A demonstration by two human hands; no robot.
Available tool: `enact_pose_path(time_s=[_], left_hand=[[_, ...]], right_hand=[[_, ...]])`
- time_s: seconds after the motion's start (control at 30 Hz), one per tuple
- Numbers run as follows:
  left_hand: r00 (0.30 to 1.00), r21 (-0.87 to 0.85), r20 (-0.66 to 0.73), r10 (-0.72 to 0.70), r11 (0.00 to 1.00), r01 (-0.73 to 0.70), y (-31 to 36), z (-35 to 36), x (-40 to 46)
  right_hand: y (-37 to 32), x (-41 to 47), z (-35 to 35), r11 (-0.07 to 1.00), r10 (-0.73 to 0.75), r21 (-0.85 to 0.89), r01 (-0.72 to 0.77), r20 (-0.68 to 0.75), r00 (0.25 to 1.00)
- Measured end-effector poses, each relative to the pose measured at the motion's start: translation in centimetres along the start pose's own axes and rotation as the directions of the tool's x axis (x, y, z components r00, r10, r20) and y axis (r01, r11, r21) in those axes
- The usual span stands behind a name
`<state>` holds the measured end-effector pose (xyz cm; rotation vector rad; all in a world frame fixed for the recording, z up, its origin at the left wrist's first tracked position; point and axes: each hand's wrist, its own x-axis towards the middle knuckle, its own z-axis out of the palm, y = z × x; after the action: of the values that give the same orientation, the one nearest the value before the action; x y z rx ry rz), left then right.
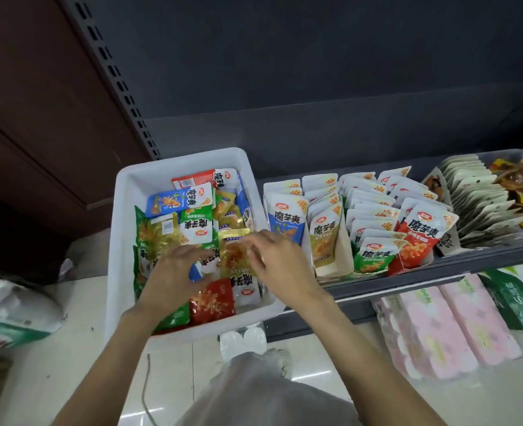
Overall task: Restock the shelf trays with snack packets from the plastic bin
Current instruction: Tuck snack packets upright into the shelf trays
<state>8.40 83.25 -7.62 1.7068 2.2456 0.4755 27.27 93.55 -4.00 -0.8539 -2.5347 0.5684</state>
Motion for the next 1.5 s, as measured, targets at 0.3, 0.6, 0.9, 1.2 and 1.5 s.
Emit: enact_pose_path(time_s=[0.3, 0.6, 0.9, 1.2, 1.5], left_hand=[[0.968, 0.226, 0.232, -0.096, 0.973, 0.043, 0.3, 2.4, -0.1], [0.988, 0.074, 0.087, -0.126, 0.99, 0.12, 0.2, 2.6, 0.0], [0.851, -0.879, -0.06, -0.521, 0.431, 0.202, 3.2, -2.7, -0.2], [0.874, -0.973, -0.021, -0.486, 0.211, 0.094, 6.1, -5.2, -0.6], [0.89, -0.965, -0.046, -0.454, 0.249, 0.078, 7.7, -5.2, 0.1]], right_hand=[[-0.6, 6.9, 7.2, 0.838, 0.157, -0.504, 0.209, 0.589, 0.793], [-2.7, 7.1, 3.8, 0.908, -0.017, -0.366, 0.202, 0.45, 0.893], [-2.2, 4.1, -3.3, 0.893, 0.298, 0.378, -0.245, -0.085, 0.951], [-0.7, -0.5, -2.5, 0.194, 0.459, 0.866, -0.461, 0.335, 0.823], [0.8, -2.9, -2.9, 0.535, 0.437, 0.755, -0.38, 0.138, 0.889]])
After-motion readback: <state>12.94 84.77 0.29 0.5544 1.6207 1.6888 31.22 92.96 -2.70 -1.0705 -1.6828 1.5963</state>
